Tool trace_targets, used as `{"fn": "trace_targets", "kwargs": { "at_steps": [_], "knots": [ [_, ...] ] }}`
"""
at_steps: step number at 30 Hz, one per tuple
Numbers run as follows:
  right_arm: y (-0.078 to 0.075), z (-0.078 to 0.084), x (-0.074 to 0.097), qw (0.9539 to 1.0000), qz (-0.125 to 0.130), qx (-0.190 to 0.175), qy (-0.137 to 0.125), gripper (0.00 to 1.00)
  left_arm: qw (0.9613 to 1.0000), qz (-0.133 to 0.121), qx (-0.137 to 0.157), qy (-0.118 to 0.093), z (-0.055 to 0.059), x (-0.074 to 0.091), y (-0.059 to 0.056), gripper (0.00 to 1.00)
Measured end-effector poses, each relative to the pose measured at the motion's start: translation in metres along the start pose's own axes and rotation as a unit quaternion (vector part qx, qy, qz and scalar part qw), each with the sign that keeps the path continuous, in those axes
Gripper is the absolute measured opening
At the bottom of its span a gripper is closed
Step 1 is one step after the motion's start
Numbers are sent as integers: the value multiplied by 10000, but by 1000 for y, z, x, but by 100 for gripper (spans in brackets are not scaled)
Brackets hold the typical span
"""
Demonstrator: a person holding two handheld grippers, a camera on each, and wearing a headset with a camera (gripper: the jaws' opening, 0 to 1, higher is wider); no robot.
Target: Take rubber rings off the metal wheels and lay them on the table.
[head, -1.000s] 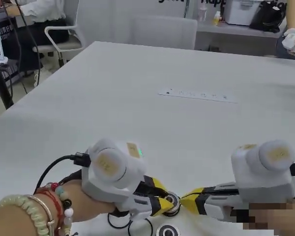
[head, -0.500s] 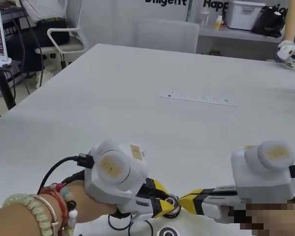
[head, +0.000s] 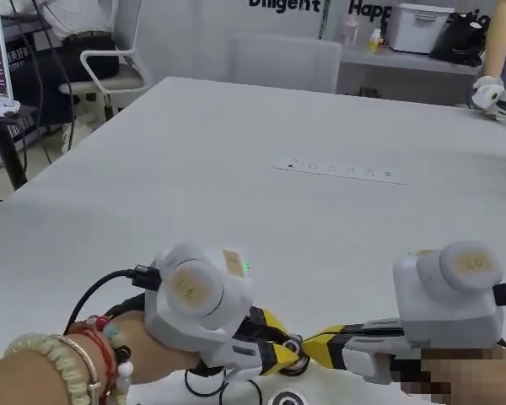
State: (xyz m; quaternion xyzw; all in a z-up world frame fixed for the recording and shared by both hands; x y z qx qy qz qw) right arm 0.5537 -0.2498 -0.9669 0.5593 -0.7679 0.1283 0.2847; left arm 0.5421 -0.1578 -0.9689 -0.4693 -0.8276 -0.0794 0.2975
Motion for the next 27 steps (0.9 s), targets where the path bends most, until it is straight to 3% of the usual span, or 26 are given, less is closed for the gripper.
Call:
{"fn": "trace_targets", "kwargs": {
  "at_steps": [16, 18, 21, 22, 23, 25, 27],
  "knots": [
    [4, -3, -1, 9999, -74, 115, -54, 0, 10000, -2, 20, -25, 0, 0, 0, 13],
    [6, -6, -2, 9998, -131, 97, -137, 0, 10000, -7, 24, -29, 0, 0, 0, 13],
    [10, -22, -1, 9981, -265, -45, -562, 0, 10000, -14, 26, -36, 0, 0, 0, 13],
    [8, -18, -2, 9995, -139, 66, -280, 0, 10000, -20, 36, -40, 0, 0, 0, 13],
    [7, -17, -3, 9990, -69, 337, -286, 0, 10000, -19, 38, -41, 0, 0, 0, 13],
    [9, -15, -5, 9992, -176, 144, -320, 0, 10000, -26, 50, -48, 0, 0, 0, 13],
    [4, -12, -3, 9995, -116, 31, -297, 0, 10000, -52, 66, -28, 0, 0, -1, 13]
  ]
}}
Point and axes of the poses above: the centre of the closed fingertips' face, and the gripper's own axes: x roughly backward along the fingers, y roughly to its left, z roughly out of its underside, the point moved 6 cm from there along x, roughly backward along the fingers, and after that the axes turned 15 degrees about x, right-handed, at the moved point
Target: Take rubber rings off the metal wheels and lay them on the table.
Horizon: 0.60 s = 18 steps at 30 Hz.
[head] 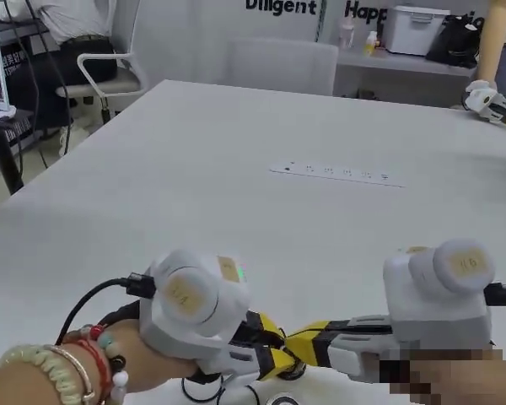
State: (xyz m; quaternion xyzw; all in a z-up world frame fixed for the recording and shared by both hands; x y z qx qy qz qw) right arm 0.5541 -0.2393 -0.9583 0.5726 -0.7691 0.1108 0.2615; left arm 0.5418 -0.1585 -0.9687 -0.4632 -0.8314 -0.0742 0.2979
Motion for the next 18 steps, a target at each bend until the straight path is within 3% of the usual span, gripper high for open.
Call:
{"fn": "trace_targets", "kwargs": {
  "at_steps": [3, 8, 12, 18],
  "knots": [
    [-4, 5, 2, 9997, 72, -230, 55, 0, 9999, -15, -134, 94, -1, -1, -1, 14],
    [-6, 9, 3, 9996, 118, -200, 185, 0, 9996, 31, -230, 175, -5, 5, -1, 14],
    [-5, 5, 4, 9996, 115, -227, 96, 0, 9999, 148, 45, 20, -13, 17, 0, 14],
    [2, -3, 1, 9998, -40, -169, -99, 0, 9996, 140, 111, -232, -27, 34, 1, 22]
  ]
}}
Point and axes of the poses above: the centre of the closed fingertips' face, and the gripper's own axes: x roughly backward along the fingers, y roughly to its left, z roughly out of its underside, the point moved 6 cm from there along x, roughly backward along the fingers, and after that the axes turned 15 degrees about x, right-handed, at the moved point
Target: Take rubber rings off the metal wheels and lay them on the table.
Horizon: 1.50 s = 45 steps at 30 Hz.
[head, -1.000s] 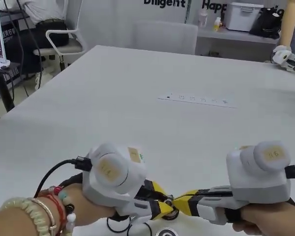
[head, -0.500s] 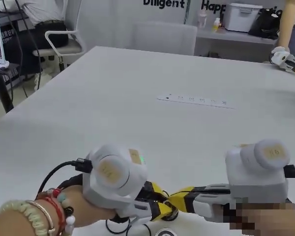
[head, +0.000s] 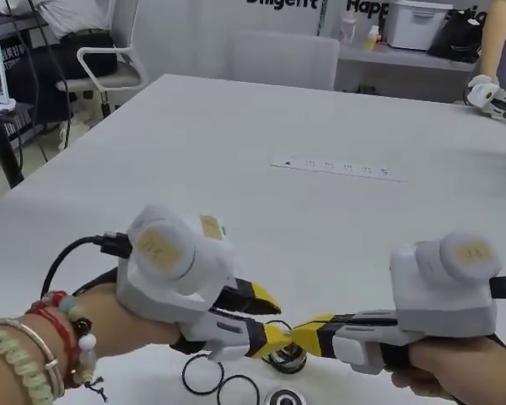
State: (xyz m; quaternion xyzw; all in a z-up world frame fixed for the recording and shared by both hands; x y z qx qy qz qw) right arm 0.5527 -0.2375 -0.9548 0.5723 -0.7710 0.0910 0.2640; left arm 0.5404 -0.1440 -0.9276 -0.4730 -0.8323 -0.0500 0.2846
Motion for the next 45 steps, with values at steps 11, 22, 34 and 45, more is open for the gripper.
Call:
{"fn": "trace_targets", "kwargs": {
  "at_steps": [11, 22, 34, 45],
  "knots": [
    [19, -8, -12, 9993, -343, 89, -86, 0, 9999, -34, -91, 25, -7, 34, 1, 35],
    [38, -6, -27, 9974, -682, 231, 25, 0, 9995, -313, -22, 53, 8, 84, -3, 45],
    [47, 4, -37, 9951, -753, 578, 267, 0, 9978, -596, 279, 25, 29, 114, -11, 54],
    [45, 8, -38, 9938, -677, 793, 385, 2, 9965, -622, 538, 135, 49, 113, -20, 64]
  ]
}}
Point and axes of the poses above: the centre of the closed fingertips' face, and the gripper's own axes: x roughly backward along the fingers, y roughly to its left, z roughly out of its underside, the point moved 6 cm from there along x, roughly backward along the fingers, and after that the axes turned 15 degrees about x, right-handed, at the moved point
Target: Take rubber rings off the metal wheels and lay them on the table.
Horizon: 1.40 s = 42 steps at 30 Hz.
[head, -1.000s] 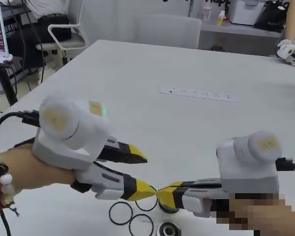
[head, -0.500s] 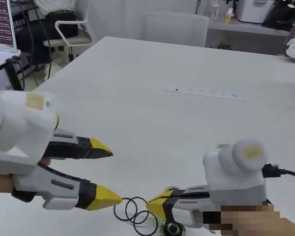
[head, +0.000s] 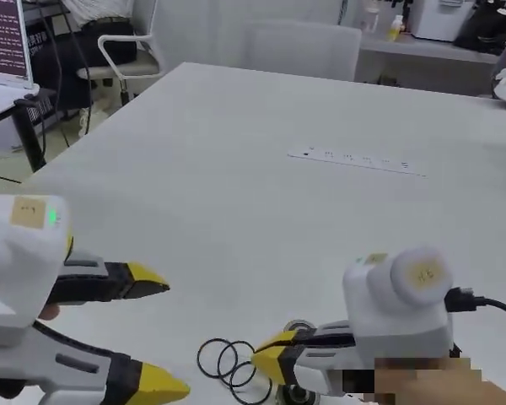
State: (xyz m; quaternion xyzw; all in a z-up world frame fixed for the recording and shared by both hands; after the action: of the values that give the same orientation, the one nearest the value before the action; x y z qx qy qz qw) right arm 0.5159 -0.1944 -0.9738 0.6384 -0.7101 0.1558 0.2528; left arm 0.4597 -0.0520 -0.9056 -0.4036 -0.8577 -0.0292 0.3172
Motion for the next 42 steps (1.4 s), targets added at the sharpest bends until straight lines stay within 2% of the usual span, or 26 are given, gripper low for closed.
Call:
{"fn": "trace_targets", "kwargs": {
  "at_steps": [7, 13, 18, 21, 33, 39, 42],
  "knots": [
    [1, 1, 0, 9999, 3, 136, 66, 6, 9999, -81, 136, -69, 2, 0, 2, 69],
    [-1, 0, 3, 9997, 69, 205, 65, 8, 9998, -97, 169, -45, 4, 1, 2, 70],
    [-5, -1, 8, 9996, 138, 236, 36, 8, 9999, -74, 120, -39, 0, -1, 1, 71],
    [-9, -2, 12, 9993, 228, 285, 16, 9, 10000, -40, 29, -67, -7, -2, 0, 71],
    [-30, -2, 33, 9978, 644, 110, -145, 10, 9992, 115, -371, -134, -39, -15, 1, 70],
    [-42, 6, 45, 9965, 827, -21, -140, 11, 9978, 244, -609, -105, -54, -28, -1, 69],
    [-45, 10, 51, 9962, 860, -73, -110, 13, 9961, 358, -804, -103, -63, -36, -6, 69]
  ]
}}
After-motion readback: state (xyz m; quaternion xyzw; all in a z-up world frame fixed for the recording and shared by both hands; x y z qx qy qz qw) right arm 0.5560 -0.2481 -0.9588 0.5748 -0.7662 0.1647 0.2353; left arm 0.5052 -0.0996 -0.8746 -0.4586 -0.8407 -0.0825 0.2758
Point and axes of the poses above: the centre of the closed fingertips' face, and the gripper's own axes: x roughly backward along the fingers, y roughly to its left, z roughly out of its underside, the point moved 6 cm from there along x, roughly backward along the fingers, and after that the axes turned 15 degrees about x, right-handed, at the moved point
